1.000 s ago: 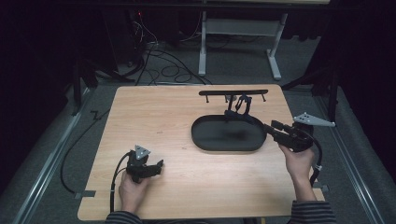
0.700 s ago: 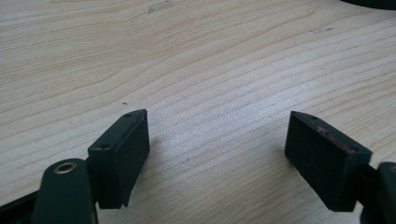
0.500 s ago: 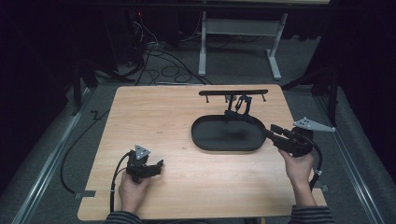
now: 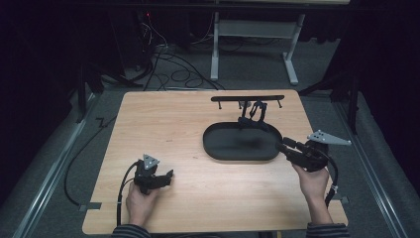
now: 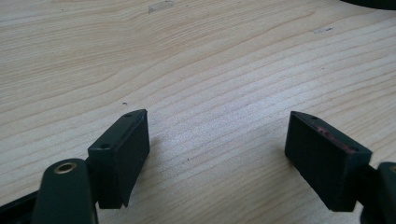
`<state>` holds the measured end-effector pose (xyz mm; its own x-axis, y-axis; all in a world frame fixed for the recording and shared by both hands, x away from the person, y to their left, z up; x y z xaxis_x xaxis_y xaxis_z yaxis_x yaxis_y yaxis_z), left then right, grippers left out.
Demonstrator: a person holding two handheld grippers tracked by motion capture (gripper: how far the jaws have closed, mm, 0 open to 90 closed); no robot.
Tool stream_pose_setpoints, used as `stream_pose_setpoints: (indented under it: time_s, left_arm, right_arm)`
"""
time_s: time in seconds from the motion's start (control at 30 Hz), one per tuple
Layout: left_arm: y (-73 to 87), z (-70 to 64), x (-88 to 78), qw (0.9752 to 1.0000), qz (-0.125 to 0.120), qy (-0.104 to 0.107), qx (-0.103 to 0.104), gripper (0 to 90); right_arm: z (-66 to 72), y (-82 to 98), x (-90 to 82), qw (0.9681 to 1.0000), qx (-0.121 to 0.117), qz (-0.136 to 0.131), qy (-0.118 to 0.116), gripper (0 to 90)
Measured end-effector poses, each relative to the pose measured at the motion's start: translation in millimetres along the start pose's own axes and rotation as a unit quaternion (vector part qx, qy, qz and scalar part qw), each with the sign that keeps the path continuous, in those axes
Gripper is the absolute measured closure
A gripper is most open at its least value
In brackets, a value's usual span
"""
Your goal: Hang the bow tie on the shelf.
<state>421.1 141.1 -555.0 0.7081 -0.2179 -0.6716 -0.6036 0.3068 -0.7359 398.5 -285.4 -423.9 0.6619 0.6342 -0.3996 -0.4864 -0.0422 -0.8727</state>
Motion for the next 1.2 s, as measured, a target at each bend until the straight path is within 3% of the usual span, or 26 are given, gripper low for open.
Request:
stream_pose_setpoints:
  time_s: [0.77,1.2]
  left_arm:
    - [0.0,0.0,0.0,1.0,0.0,0.0,0.0,22.4]
    - [-0.1,-0.1,0.1,1.0,-0.001,-0.001,0.0,22.3]
  right_arm:
    - [12.6,34.8,21.5,0.999,0.012,0.032,-0.029,57.7]
    - [12.8,65.2,39.5,0.9974,0.033,0.046,-0.044,58.0]
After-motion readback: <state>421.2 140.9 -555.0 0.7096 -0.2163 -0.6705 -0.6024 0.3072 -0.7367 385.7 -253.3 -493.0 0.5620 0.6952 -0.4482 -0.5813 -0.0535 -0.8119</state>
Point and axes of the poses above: each handheld gripper's, and its own axes: x roughly forward along the jaws, y roughly out of its underside, z roughly to its left, the point moved 7 cm from there along x, roughly forward along the jaws, and after that the axes turned 9 degrees about -y, right-handed, at the moved point
